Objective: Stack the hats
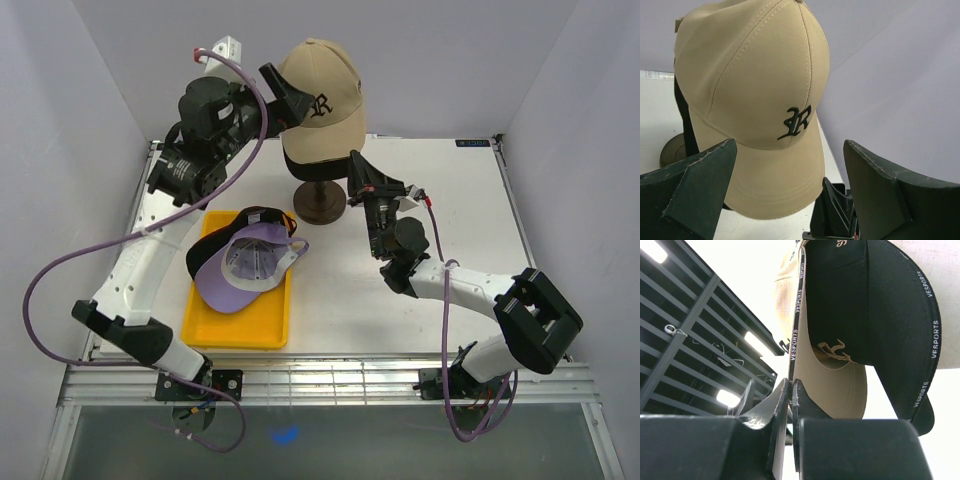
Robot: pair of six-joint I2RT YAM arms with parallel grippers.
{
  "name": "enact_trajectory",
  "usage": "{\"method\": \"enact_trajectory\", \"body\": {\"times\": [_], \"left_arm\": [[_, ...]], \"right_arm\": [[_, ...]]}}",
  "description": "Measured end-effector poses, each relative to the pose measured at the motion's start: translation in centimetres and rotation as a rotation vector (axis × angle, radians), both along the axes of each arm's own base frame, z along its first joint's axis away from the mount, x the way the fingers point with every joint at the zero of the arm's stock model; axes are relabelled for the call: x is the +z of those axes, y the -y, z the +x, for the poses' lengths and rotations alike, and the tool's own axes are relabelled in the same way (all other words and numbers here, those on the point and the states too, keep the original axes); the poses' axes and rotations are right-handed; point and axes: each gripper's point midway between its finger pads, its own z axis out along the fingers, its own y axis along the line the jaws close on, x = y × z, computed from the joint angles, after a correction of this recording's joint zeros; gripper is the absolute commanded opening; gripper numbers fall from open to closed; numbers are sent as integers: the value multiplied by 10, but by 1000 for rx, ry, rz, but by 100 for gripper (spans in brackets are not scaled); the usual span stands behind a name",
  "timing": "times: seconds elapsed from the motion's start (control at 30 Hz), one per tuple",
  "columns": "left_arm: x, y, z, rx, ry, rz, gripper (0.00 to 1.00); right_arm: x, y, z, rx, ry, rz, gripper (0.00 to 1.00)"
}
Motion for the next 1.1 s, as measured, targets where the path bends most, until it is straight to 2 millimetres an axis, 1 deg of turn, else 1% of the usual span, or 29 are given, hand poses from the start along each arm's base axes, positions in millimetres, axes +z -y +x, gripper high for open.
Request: {"method": "enact_trajectory", "body": {"times": [0.1,0.2,0.33,0.43,0.97,1.03,1.1], "left_arm": [[-1,11,16,-23,-4,13,98],[-5,21,29,-38,-10,30,98],[-19,28,41,-44,-35,60,98],[-25,28,43,-45,-45,75,98],[-28,23,46,-19,-41,103,98],[-33,24,47,-19,-46,106,98],[-42,25,48,-20,-60,113,98]], "right_arm": [[0,1,0,0,0,7,8],[-6,1,0,2,-9,2,8],[-13,0,0,6,-24,-6,8],[-17,-1,1,8,-36,-16,8],[-30,-11,3,37,-73,-62,8],[-33,-11,4,39,-82,-67,8],[-37,-11,4,42,-93,-72,8]]}}
